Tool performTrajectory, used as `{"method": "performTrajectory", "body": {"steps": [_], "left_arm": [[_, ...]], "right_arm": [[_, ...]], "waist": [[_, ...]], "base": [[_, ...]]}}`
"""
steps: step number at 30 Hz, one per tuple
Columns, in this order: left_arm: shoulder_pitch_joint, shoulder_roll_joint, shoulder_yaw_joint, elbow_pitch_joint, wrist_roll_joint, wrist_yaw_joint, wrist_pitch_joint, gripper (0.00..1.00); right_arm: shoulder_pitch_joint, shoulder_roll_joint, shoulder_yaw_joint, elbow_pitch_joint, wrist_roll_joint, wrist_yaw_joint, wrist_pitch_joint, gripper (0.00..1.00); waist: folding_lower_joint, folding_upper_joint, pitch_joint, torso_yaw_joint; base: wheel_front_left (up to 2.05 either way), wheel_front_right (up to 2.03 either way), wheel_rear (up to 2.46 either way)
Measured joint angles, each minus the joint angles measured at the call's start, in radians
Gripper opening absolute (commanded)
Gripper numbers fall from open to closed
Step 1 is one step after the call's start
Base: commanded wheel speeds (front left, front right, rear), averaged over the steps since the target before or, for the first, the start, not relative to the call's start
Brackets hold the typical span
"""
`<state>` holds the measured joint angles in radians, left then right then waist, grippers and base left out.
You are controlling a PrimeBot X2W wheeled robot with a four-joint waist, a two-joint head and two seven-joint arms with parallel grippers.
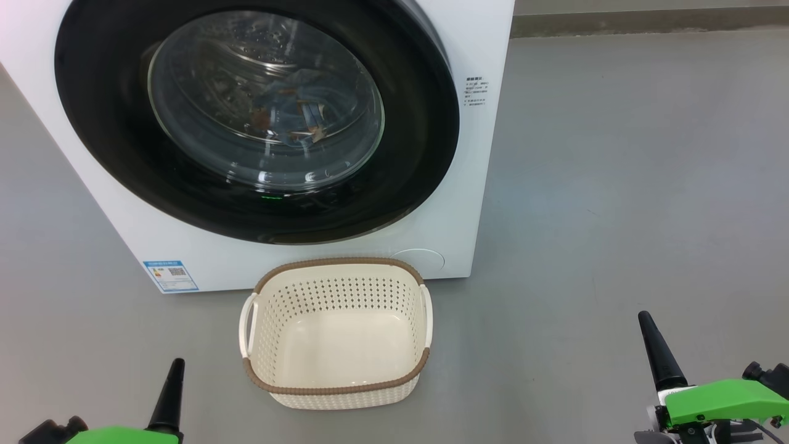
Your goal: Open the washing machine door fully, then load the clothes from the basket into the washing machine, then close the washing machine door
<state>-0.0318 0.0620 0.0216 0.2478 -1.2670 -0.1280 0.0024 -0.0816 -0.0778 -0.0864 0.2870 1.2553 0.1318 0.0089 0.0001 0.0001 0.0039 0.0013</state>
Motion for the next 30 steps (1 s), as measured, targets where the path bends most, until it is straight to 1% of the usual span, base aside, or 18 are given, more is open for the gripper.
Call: {"method": "performTrajectory", "body": {"steps": [30], "left_arm": [[-0.022,-0.016,0.047,0.012,-0.283,0.000,0.090,0.00]], "right_arm": [[0.000,0.024,-0.041,-0.010,0.294,0.000,0.087,0.00]], "waist": [[0.0000,0.0000,-0.001,-0.001]], "base": [[0.00,0.00,0.00]]}}
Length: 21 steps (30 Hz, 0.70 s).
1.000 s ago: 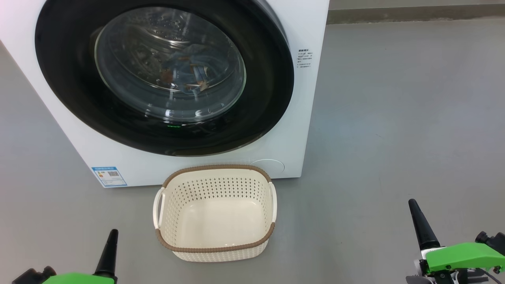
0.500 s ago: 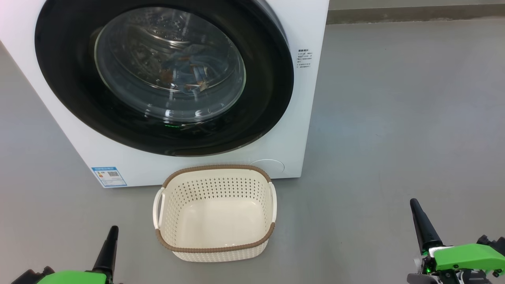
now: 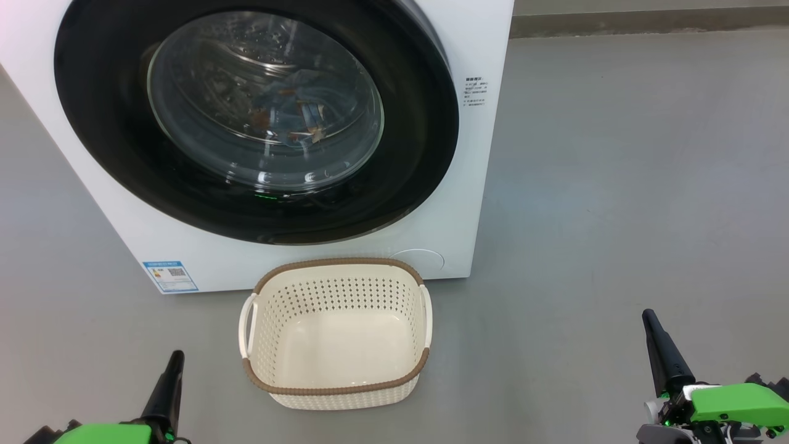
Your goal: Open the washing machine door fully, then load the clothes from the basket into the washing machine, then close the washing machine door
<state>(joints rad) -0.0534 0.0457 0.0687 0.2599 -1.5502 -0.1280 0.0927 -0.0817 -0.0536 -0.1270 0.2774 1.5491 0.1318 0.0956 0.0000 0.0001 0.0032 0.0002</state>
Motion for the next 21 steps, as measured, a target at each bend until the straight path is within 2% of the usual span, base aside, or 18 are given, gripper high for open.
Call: {"method": "performTrajectory", "body": {"steps": [5,21], "left_arm": [[-0.013,-0.004,0.006,0.002,-0.052,0.000,0.013,0.00],[-0.013,-0.005,0.007,0.004,-0.053,0.000,0.014,0.00]], "right_arm": [[0.000,0.004,-0.008,-0.002,0.045,0.000,0.010,0.00],[0.000,0.005,-0.009,-0.002,0.054,0.000,0.010,0.00]], "waist": [[0.0000,0.0000,0.000,0.000],[0.0000,0.0000,0.000,0.000]], "base": [[0.00,0.00,0.00],[0.00,0.00,0.00]]}}
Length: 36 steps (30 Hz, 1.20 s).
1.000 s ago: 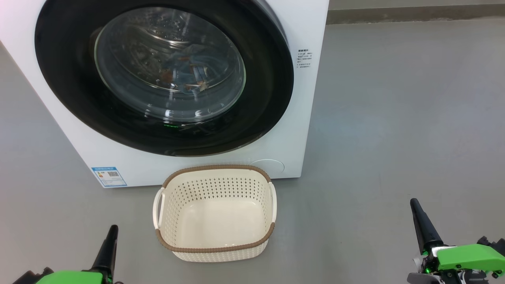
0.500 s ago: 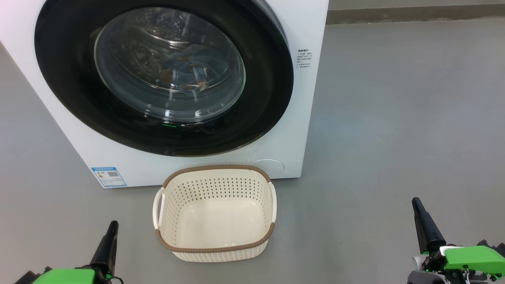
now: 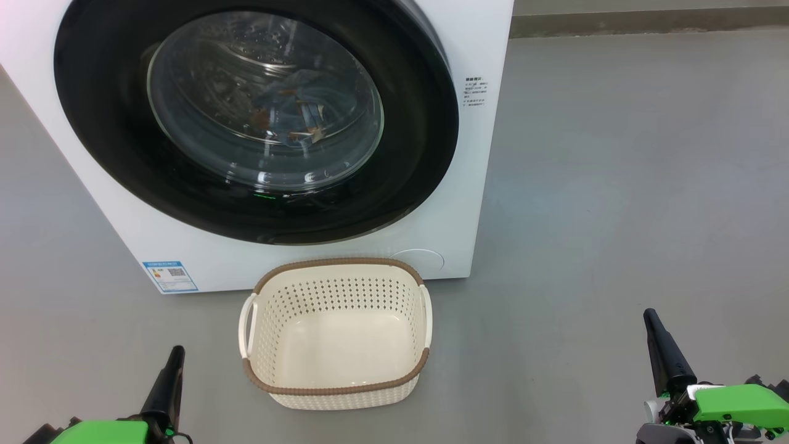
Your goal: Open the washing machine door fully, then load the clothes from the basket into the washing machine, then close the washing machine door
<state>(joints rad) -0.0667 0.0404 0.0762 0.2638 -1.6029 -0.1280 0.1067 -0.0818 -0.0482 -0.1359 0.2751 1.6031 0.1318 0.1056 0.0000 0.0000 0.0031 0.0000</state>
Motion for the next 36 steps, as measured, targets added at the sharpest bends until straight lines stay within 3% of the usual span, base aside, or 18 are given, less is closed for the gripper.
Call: {"method": "performTrajectory", "body": {"steps": [36], "left_arm": [[0.000,-0.001,0.002,0.000,0.000,0.000,0.000,0.00]], "right_arm": [[0.000,0.000,0.000,0.000,0.000,0.000,0.000,0.00]], "waist": [[0.0000,0.0000,0.000,0.000]], "base": [[0.00,0.00,0.00]]}}
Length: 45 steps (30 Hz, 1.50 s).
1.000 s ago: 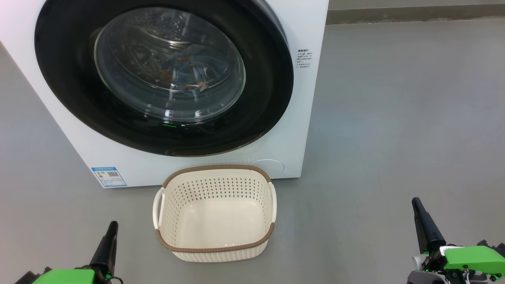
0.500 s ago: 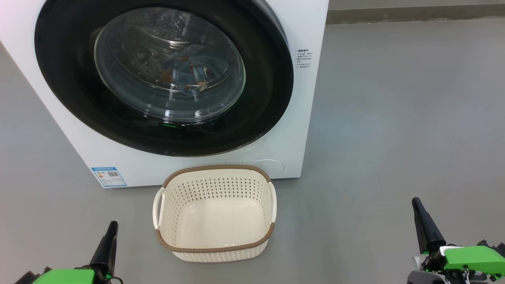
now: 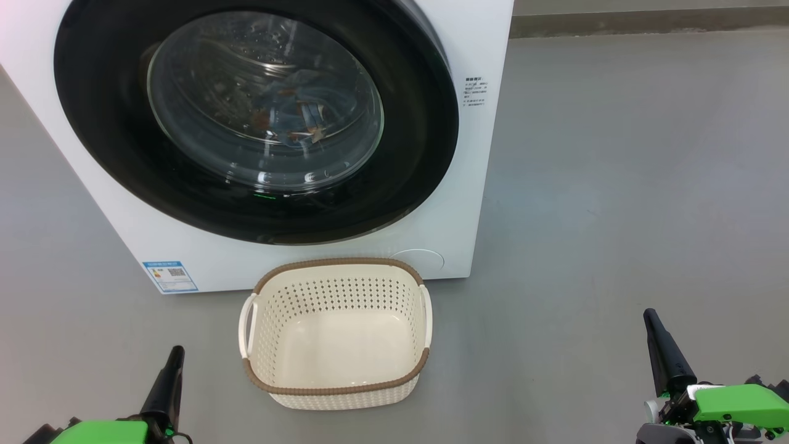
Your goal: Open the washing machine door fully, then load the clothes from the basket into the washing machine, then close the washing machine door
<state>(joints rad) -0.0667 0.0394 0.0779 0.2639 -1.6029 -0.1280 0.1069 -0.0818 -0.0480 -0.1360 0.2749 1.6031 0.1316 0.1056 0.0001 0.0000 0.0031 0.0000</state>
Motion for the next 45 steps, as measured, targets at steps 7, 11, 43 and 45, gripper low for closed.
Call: {"method": "performTrajectory", "body": {"steps": [7,11,43,45], "left_arm": [[0.000,0.000,0.000,0.000,0.000,0.000,0.000,0.00],[0.000,-0.001,0.000,0.000,0.000,0.000,0.000,0.00],[0.000,-0.001,0.001,0.000,0.000,0.000,0.000,0.00],[0.000,-0.001,0.001,0.000,0.000,0.000,0.000,0.00]], "right_arm": [[0.000,0.000,0.000,0.000,0.000,0.000,0.000,0.00],[0.000,0.000,0.000,0.000,0.000,0.000,0.000,0.00],[0.000,0.000,0.000,0.000,0.000,0.000,0.000,0.00],[0.000,0.000,0.000,0.000,0.000,0.000,0.000,0.00]], "waist": [[0.0000,0.0000,0.000,0.000],[-0.0001,0.0000,0.000,0.000],[0.0000,0.0000,0.000,0.000],[0.0000,0.0000,0.000,0.000]], "base": [[0.00,0.00,0.00],[0.00,0.00,0.00],[0.00,0.00,0.00],[0.00,0.00,0.00]]}}
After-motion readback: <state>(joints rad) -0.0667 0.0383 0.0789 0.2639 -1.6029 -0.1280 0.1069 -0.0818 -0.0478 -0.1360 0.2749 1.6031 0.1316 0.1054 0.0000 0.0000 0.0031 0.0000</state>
